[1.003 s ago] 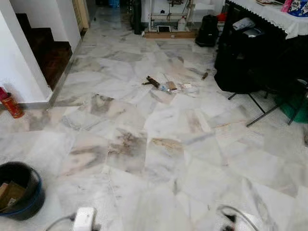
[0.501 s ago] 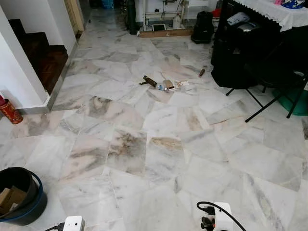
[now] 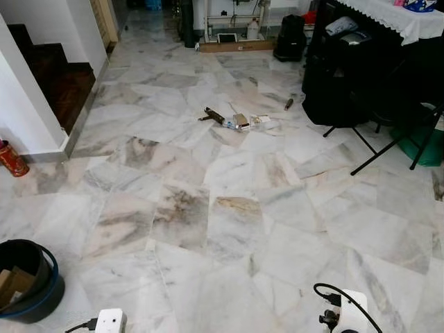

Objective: Sweep floor

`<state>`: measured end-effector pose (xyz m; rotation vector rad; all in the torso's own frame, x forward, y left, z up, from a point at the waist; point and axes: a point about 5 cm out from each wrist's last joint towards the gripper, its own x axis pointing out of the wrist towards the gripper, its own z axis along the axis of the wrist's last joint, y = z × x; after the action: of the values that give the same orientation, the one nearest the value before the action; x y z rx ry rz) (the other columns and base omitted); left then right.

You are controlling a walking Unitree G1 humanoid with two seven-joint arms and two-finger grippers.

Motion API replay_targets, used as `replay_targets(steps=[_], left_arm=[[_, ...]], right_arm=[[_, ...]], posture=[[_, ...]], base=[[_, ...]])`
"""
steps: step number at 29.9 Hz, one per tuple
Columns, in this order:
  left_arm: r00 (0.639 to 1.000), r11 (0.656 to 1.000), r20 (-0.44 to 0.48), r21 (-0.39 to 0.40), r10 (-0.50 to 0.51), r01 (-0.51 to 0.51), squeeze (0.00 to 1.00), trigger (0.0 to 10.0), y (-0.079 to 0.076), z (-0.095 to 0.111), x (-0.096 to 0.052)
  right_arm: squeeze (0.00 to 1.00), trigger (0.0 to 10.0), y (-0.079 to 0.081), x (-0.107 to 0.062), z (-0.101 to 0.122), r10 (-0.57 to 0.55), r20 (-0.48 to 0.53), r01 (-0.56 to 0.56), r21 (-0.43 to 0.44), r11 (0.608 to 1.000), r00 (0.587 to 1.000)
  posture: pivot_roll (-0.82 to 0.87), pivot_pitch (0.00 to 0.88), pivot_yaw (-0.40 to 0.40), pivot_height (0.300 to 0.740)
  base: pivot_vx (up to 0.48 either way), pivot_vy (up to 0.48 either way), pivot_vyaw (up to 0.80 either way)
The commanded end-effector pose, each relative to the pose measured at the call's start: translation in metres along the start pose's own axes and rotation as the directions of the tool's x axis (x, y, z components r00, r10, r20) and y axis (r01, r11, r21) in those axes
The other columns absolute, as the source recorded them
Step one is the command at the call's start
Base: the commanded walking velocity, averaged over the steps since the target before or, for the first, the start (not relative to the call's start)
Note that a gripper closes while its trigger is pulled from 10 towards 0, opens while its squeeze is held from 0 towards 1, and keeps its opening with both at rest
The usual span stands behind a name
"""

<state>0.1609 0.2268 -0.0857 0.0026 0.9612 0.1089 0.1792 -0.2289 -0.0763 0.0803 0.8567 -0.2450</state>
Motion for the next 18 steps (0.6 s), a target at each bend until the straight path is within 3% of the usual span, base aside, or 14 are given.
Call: replay_targets(steps=[1,10,18], left_arm=[[1.0,0.999,0.013,-0.049,0.01,-0.01,0.0,10.0,0.001,0.0,0.0],[0.999,0.995,0.0,-0.094,0.046,-0.045,0.0,10.0,0.008,-0.011,-0.004],[0.998,0.995,0.02,-0.086,0.052,-0.05,0.0,10.0,0.006,-0.001,-0.001]], right_arm=[[0.0,10.0,0.006,0.003,0.012,0.021,0.041,-0.021,-0.005,1.0,0.999],[0.0,10.0,0.015,0.003,0.014,0.057,0.052,-0.058,0.01,0.998,0.997],[0.0,10.0,0.017,0.0,-0.002,0.061,0.017,-0.061,0.019,0.998,0.998]], posture=[[-0.04,0.0,-0.068,0.74],[-0.03,0.0,-0.064,0.74],[-0.04,0.0,-0.052,0.74]], base=[[0.0,0.0,0.0],[0.0,0.0,0.0],[0.399,0.0,0.0]])
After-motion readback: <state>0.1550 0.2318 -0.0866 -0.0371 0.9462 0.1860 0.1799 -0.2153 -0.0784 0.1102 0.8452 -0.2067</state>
